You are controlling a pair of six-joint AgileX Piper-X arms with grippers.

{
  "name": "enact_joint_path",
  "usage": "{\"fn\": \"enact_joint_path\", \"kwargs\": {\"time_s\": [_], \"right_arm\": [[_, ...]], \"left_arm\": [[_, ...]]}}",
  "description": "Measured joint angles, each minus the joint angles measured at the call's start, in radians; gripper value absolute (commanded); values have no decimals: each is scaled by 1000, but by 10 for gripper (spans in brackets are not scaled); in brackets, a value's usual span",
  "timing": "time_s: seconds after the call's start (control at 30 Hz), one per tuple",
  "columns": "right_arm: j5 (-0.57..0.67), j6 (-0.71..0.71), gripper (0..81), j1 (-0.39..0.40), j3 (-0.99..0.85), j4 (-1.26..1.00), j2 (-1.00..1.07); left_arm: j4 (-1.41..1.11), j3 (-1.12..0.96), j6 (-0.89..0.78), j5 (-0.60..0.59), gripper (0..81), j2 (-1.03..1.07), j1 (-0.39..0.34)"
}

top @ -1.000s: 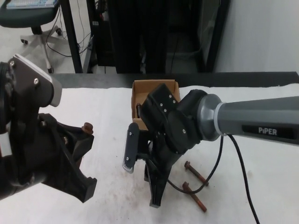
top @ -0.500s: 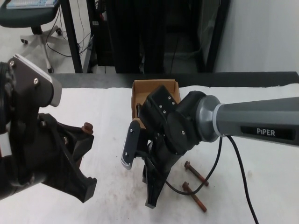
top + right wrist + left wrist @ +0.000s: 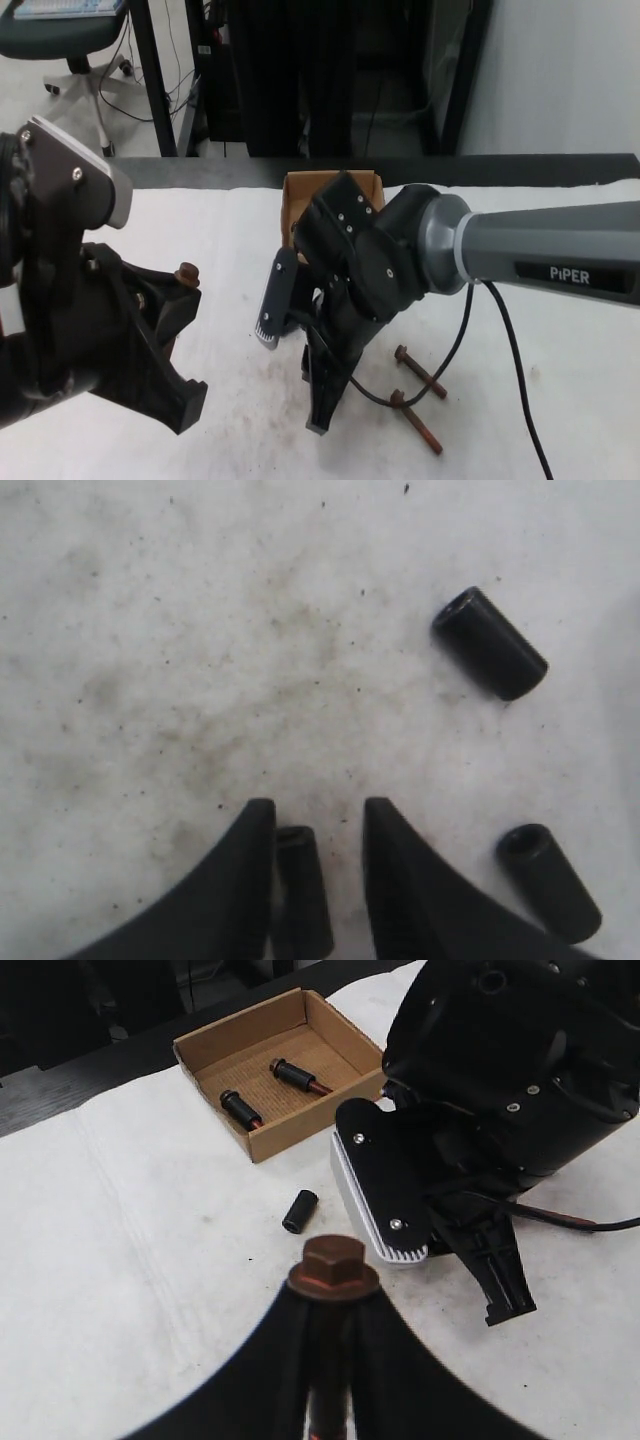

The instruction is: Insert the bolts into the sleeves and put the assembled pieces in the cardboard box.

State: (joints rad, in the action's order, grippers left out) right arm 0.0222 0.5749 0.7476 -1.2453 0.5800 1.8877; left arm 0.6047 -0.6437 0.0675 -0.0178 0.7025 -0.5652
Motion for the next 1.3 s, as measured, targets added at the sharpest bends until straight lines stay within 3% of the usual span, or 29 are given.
{"fn": "enact_joint_path", "kwargs": {"time_s": [0.4,0.6,0.8,1.3], "right_arm": [[-2,53,294,-4,-2,202,-18],[-9,82,294,-6,-2,126,-18],[-9,214,294,-12,-2,37,-18],[168,272,294,-81,28,93,-18]], "left_arm": [[0,0,0,0,3,0,0],[0,0,0,0,3,0,0],[0,0,0,0,3,0,0],[0,0,0,0,3,0,0]]}}
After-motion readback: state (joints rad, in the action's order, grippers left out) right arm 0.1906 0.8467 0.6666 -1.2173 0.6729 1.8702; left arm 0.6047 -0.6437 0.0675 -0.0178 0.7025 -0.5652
